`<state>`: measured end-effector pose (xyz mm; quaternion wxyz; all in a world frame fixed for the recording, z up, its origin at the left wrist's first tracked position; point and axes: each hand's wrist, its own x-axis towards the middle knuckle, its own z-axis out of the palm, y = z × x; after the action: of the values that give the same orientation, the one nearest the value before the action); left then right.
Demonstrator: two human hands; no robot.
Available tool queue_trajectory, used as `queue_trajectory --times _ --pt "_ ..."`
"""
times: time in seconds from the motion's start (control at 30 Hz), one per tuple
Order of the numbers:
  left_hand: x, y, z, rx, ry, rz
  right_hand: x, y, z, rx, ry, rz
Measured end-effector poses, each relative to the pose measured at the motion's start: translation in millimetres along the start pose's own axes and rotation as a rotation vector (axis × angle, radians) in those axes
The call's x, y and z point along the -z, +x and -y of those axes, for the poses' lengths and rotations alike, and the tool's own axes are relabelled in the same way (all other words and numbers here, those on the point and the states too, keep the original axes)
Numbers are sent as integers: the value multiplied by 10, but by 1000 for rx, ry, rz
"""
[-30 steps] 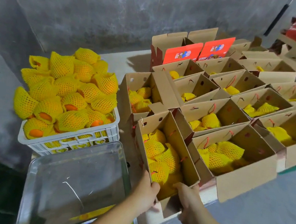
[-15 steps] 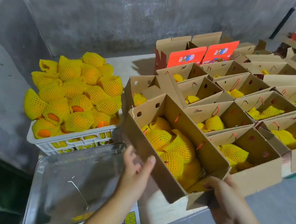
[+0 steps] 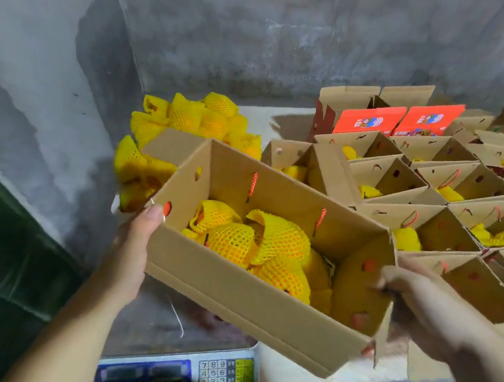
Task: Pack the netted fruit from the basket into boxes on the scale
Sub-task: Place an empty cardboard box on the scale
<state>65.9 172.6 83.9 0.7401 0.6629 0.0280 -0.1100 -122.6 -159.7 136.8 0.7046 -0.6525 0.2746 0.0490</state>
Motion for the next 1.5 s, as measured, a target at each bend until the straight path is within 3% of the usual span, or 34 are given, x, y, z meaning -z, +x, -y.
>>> queue_trajectory --times 0.2,0.27,0.33,0.43,0.5,0.6,0.67,0.73,0.8,0.93,1.1,1.23,1.3,1.5 --pt "681 -52 296 131 47 -388 -925 722 103 -14 -271 120" --pt "870 -73 471 120 105 -438 -1179 920 104 7 -382 142" --pt "1059 -128 638 166 198 -387 -1367 1095 32 24 -467 111" --pt "1263 -233 782 206 370 -138 -1442 1287 -126 27 -518 56" --pt "1320 -240 842 64 411 -77 -1424 1300 -224 45 -458 -39" --pt "1420 -165 798 -238 611 -195 -1474 1154 -352 160 -470 -248" --pt "1526 -30 681 -313 716 -134 -1641 1035 -415 234 -438 -178" --pt "1504 71 535 -128 599 85 -1796 987 -503 280 -388 -128" --pt "1384 111 535 69 361 198 -1873 981 -545 309 -336 -240" --pt "1293 19 656 58 236 114 -1890 870 -467 280 -322 -241" --pt "1390 -113 612 -34 448 37 -1834 689 -495 300 -383 -253" --pt "1289 -355 523 -194 563 -271 -1845 460 -554 504 -829 -336" --pt "1212 -501 470 -237 559 -380 -1858 349 -546 544 -923 -335" --pt "1148 -945 560 -281 645 -269 -1939 33 -711 708 -998 -154"
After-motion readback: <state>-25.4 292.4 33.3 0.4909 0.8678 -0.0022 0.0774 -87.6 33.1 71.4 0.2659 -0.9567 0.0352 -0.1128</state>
